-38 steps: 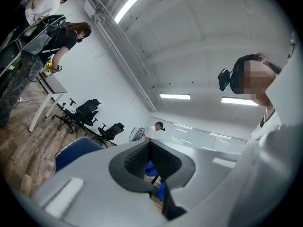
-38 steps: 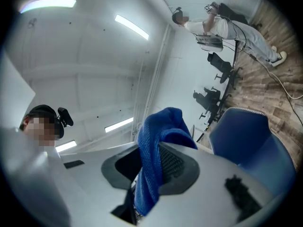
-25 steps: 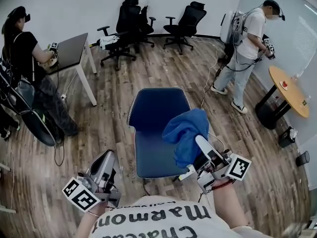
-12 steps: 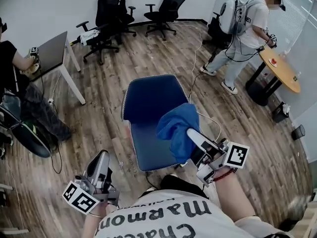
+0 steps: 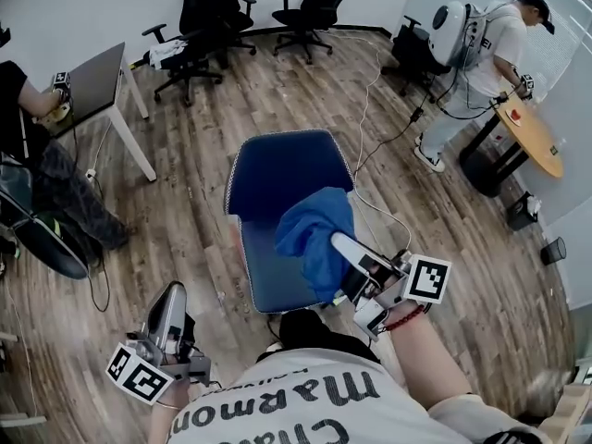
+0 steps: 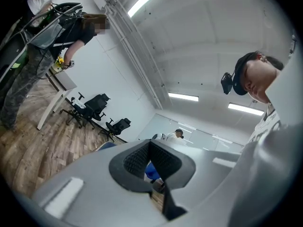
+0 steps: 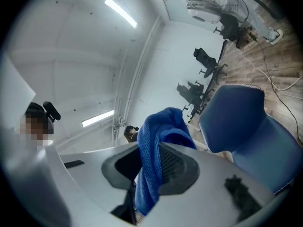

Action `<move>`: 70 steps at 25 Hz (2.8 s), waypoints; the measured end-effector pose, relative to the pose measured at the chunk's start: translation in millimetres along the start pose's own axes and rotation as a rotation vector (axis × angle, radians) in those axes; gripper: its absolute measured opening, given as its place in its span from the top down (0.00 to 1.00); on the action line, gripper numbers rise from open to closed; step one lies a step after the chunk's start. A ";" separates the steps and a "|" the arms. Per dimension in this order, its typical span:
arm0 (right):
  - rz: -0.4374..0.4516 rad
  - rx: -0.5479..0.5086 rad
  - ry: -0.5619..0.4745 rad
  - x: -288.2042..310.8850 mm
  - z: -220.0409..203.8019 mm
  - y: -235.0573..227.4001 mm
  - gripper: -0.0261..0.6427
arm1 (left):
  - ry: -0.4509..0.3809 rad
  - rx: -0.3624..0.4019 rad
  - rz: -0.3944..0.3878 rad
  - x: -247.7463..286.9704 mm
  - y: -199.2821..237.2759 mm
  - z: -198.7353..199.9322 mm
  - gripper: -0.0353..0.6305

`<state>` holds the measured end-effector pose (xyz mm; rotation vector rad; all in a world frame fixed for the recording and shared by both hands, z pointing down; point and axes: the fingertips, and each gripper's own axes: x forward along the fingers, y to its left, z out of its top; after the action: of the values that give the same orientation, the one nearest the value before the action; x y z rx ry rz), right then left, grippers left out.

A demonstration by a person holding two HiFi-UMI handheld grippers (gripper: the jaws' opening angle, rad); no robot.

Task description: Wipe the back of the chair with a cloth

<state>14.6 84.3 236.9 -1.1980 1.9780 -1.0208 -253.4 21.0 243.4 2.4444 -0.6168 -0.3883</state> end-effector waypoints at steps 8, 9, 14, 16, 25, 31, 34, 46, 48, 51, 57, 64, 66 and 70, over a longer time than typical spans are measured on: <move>-0.013 0.023 0.042 41.9 8.2 -32.0 0.82 | -0.008 0.085 0.037 2.6 8.3 3.1 0.94; -0.021 0.018 0.055 46.9 10.1 -37.9 0.82 | 0.015 0.110 0.064 7.0 11.4 1.1 0.94; -0.046 -0.027 0.140 71.8 30.6 -69.4 0.82 | 0.002 0.108 0.133 38.7 17.6 4.8 0.94; -0.050 -0.041 0.167 85.3 40.6 -78.8 0.82 | -0.047 0.074 0.144 49.1 19.6 15.3 0.94; -0.238 -0.297 0.242 139.1 74.4 -159.3 0.82 | -0.099 0.075 0.280 77.4 43.4 20.8 0.94; -0.302 -0.523 0.296 180.6 74.2 -205.9 0.82 | -0.132 0.086 0.444 63.9 59.9 17.5 0.94; -0.300 -0.554 0.359 201.6 60.7 -228.7 0.82 | -0.142 0.054 0.505 57.3 69.7 7.3 0.94; -0.248 -0.598 0.514 262.7 25.9 -273.4 0.82 | -0.151 -0.005 0.653 55.4 100.7 -13.3 0.94; -0.232 -0.629 0.534 268.3 19.4 -273.2 0.82 | -0.145 -0.013 0.653 59.4 101.7 -16.8 0.94; -0.188 -0.753 0.589 276.3 7.9 -270.1 0.82 | -0.137 -0.025 0.646 66.7 99.6 -22.3 0.94; -0.137 -0.912 0.774 279.5 -11.0 -292.1 0.82 | -0.115 -0.051 0.631 77.4 100.4 -33.2 0.94; -0.224 -0.808 0.677 268.7 28.2 -312.2 0.84 | -0.092 -0.078 0.594 95.6 107.9 -43.7 0.94; -0.244 -0.773 0.638 262.8 39.3 -315.3 0.84 | -0.081 -0.087 0.577 102.6 109.3 -46.9 0.94; -0.293 -0.761 0.575 246.9 59.6 -320.5 0.84 | -0.053 -0.097 0.547 112.8 110.0 -55.2 0.94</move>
<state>102.5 -252.1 452.0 -1.7733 2.8588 -0.8167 -172.6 -90.2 338.1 2.0680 -1.2142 -0.2491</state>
